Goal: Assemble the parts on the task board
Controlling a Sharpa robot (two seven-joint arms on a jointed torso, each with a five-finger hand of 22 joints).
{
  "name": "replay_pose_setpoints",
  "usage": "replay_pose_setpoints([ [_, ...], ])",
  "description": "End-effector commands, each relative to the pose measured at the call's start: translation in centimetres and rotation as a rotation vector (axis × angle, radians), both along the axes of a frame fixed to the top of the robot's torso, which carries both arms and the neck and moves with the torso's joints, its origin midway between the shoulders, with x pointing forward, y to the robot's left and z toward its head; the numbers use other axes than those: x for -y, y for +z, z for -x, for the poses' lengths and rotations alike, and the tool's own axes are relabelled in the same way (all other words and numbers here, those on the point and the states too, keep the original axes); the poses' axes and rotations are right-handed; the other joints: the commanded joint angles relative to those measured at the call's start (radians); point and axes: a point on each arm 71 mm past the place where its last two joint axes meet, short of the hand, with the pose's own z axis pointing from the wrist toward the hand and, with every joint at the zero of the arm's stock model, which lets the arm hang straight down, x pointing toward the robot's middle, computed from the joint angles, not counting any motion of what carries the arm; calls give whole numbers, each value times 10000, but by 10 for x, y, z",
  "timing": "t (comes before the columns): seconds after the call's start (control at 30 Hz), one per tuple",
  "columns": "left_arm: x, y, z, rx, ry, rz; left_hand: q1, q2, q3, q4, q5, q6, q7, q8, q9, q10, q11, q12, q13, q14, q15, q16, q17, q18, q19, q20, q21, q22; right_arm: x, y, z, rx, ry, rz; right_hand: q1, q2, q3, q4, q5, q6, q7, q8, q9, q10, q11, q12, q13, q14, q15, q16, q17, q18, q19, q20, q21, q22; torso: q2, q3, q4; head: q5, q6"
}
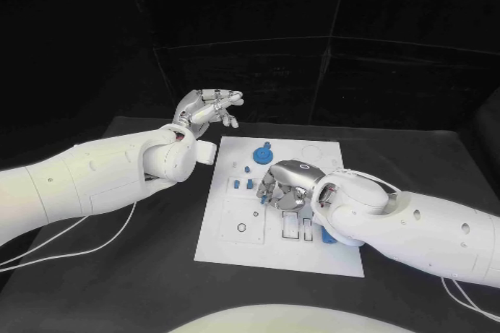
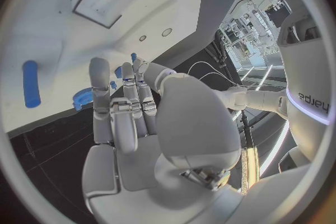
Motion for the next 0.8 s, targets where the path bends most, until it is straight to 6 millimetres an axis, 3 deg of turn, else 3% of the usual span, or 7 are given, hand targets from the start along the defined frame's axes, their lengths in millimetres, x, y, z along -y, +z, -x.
replay_pose_setpoints([
  [0.03,1,1,0,24,-67,62,100,-22,-33,-29,-5,-48,-1,34,-1,-59,-19,33,-15,-63,-8,-48,-9,132,-57,-14,-33,-15,-4,-5,3,-83,323,296,-173,39,-46,-67,69,50,8,-56,19,-62,-3,37,-3,1039,-61,25,2631,-36,-92,-21,54,-2,-9,5,-6,34,-41],
  [0.4,2,1,-1,-5,-109,70,107,-27,-54,-36,-5,-88,17,30,-9,-93,-8,48,-16,-75,0,-48,-23,130,-58,-10,-52,-30,-18,-11,8,-171,640,221,-188,93,-36,-191,125,39,33,-98,17,-102,32,67,-4,1039,-39,25,2631,-15,-104,2,82,1,-10,2,-17,83,-71],
  [0.8,0,0,-2,-18,-79,53,109,-28,-60,-38,-4,-102,24,27,-12,-106,-3,52,-17,-78,3,-47,-27,129,-58,-9,-57,-34,-19,-14,8,-263,670,374,-288,167,-67,-324,132,52,20,-140,21,-151,16,135,1,1039,-82,25,2631,-10,-129,-27,123,10,-8,0,-11,80,-113],
])
